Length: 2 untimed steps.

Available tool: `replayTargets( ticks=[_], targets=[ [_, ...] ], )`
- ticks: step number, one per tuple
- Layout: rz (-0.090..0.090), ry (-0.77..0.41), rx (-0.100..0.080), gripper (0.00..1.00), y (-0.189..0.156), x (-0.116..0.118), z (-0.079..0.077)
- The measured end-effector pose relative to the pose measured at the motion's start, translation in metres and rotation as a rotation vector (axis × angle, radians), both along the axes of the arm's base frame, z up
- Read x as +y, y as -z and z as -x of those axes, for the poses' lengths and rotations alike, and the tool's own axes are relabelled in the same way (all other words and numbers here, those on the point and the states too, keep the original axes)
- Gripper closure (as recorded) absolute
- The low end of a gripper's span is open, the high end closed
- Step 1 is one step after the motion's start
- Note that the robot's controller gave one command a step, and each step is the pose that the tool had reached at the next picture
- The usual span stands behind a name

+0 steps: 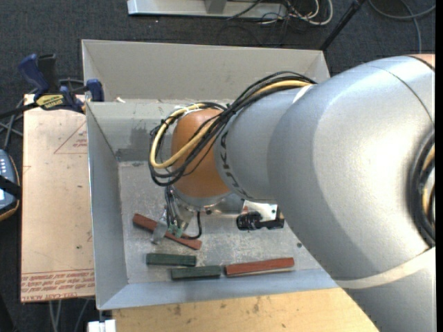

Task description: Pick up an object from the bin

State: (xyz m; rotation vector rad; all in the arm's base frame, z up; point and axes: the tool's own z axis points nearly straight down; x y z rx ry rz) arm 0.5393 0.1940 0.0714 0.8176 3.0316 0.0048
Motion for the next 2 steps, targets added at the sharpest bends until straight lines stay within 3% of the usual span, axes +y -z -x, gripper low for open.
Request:
replayTargets(
  ticks=[2],
  targets=[
    [0.001,0.0,0.002,1.0,-0.008,-0.0002,0.0006]
  ],
)
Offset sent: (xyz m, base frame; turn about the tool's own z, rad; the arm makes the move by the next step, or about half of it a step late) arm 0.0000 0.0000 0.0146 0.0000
